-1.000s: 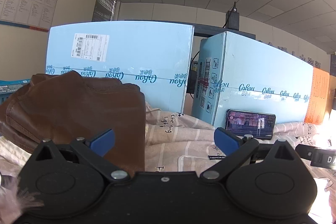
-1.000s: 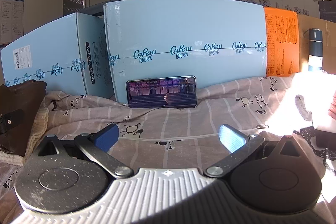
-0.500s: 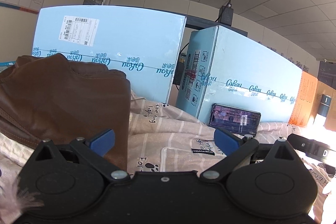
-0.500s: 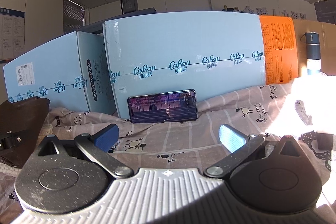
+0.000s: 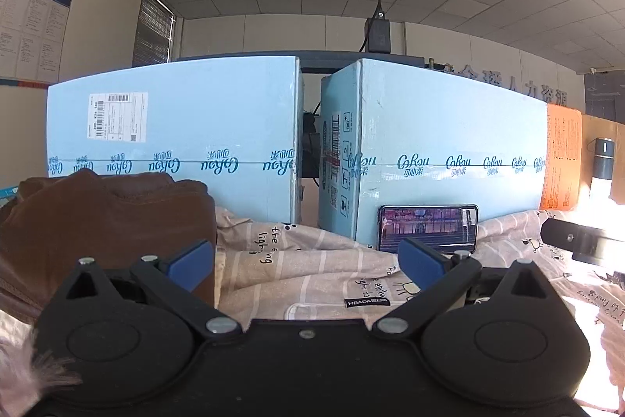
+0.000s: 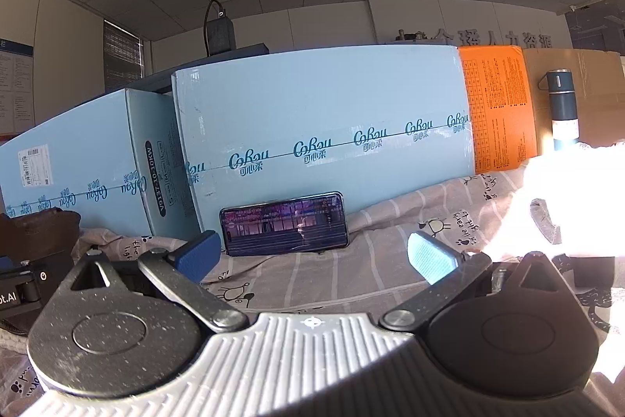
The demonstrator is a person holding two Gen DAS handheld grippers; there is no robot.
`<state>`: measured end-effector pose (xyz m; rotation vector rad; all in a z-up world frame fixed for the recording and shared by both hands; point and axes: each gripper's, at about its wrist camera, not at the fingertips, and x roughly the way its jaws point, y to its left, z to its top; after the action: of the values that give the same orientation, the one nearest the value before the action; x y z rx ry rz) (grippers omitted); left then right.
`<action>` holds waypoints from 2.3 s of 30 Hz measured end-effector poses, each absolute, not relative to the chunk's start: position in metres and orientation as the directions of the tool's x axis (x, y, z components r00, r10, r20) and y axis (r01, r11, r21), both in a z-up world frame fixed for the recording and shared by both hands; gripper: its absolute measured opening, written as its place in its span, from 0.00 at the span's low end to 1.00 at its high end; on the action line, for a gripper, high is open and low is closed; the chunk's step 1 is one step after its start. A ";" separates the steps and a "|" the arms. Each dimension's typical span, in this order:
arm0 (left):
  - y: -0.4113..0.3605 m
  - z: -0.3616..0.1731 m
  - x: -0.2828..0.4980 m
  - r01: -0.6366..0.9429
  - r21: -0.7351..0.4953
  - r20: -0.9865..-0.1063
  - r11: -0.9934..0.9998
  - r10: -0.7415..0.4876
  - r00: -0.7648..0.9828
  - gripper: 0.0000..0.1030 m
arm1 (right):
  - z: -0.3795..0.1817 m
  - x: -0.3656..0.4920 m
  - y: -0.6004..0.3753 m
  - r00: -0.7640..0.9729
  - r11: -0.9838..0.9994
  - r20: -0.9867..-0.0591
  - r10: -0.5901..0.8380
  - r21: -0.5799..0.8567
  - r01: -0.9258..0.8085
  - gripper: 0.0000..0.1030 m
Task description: Fold clothes
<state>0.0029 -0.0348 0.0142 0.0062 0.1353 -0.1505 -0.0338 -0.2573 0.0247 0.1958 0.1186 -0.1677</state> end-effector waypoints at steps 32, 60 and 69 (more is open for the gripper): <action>-0.303 0.017 0.053 0.761 -0.250 -0.271 0.599 -0.798 0.539 0.98 | 0.028 -0.114 -0.512 0.726 0.662 -0.282 -0.627 0.298 0.687 1.00; -0.458 -0.021 0.091 0.730 -0.464 -0.322 0.501 -0.864 0.388 0.52 | -0.001 -0.067 -0.597 0.662 0.538 -0.329 -0.673 0.396 0.744 0.39; -0.403 -0.007 0.071 0.751 -0.499 -0.182 0.433 -0.899 0.398 0.41 | 0.013 -0.093 -0.542 0.761 0.726 0.011 -0.648 0.309 0.614 0.30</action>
<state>0.0707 -0.4029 -0.0067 -0.3653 0.4613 -1.0736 -0.0927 -0.5418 0.0126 0.2974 -0.1212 -0.6978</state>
